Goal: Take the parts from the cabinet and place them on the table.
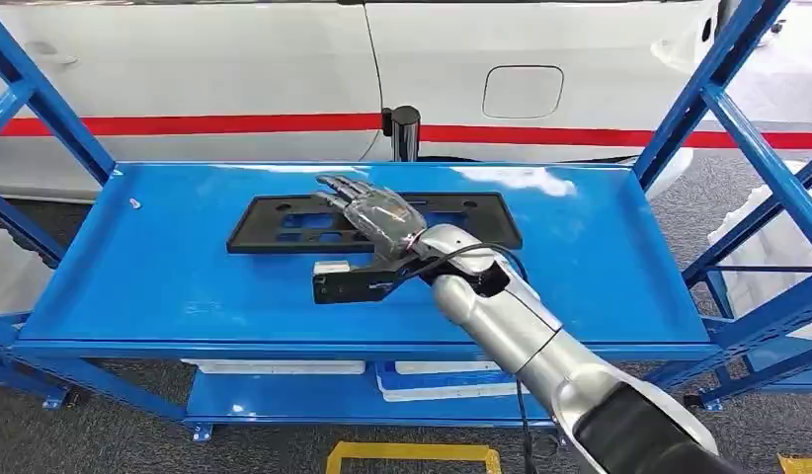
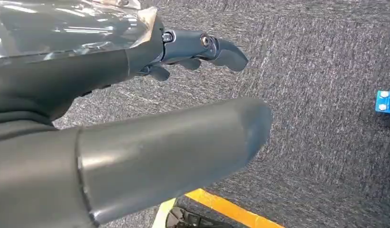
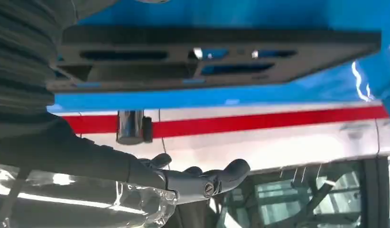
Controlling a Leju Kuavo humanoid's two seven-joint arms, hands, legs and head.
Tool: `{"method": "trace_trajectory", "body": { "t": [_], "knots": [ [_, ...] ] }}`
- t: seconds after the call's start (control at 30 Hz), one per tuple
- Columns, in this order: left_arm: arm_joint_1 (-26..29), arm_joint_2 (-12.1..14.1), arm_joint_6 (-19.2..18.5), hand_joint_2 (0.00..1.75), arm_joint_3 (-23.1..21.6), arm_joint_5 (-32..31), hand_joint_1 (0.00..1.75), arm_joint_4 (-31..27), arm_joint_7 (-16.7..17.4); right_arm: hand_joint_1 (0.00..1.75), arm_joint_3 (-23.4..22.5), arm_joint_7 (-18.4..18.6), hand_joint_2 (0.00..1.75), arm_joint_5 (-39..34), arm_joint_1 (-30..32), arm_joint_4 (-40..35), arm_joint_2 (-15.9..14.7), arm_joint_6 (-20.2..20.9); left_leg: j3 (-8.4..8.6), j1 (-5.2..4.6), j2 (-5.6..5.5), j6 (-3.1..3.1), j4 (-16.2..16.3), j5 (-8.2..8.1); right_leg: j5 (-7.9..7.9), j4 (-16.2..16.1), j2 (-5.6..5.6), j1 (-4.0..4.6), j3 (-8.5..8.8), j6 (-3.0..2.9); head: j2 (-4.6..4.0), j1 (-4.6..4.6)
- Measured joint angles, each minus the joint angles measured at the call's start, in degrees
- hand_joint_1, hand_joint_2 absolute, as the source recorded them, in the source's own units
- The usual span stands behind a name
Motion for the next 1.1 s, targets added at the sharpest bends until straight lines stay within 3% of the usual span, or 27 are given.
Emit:
{"method": "trace_trajectory", "body": {
  "t": [0.2, 0.27, 0.43, 0.8, 1.1],
  "knots": [
    [-0.6, -0.1, -0.2, 0.00, -0.8, -1.0, 0.00, 0.0, 0.6, 0.00, 3.7, 0.3, 1.75, 1.1, 2.1, 1.0, -1.3, -3.2, -0.02, -0.02, 0.00, 0.00, 0.0, 0.00, 0.00, 0.0, 0.00, 0.00, 0.00, 0.00, 0.00, 0.00],
    [-0.7, -0.1, -0.1, 0.00, -1.1, -1.6, 0.00, 0.0, 1.1, 0.00, 4.0, 0.0, 1.75, 1.4, 2.3, 2.4, -1.2, -6.4, -0.03, -0.02, 0.00, 0.00, 0.0, 0.00, 0.00, 0.0, 0.00, 0.00, 0.01, 0.00, 0.00, 0.00],
    [-1.3, -0.5, 0.0, 0.00, -1.9, -2.6, 0.00, 0.0, 2.0, 0.00, 4.1, 0.2, 1.75, 3.7, 2.2, 9.7, 2.0, -13.8, -0.01, 0.00, 0.01, 0.00, 0.0, 0.01, 0.00, 0.0, 0.00, 0.00, 0.00, 0.00, 0.00, 0.00],
    [-1.8, -0.9, 0.0, 0.00, -2.8, -2.9, 0.00, 0.0, 2.4, 0.00, 3.8, 0.3, 1.75, 4.3, 1.9, 15.7, 4.7, -15.1, -0.02, 0.00, 0.01, 0.00, 0.0, 0.00, -0.01, 0.0, 0.00, 0.00, 0.00, 0.00, 0.00, 0.00],
    [-2.3, -1.0, 1.0, 0.00, -3.2, -4.0, 0.00, 0.0, 3.6, 0.00, 1.9, 3.4, 1.75, 8.6, 1.8, 19.0, 7.8, -17.5, 0.04, 0.00, 0.02, 0.00, 0.0, 0.00, -0.01, 0.0, 0.01, 0.01, 0.04, 0.00, 0.00, 0.00]
  ]
}}
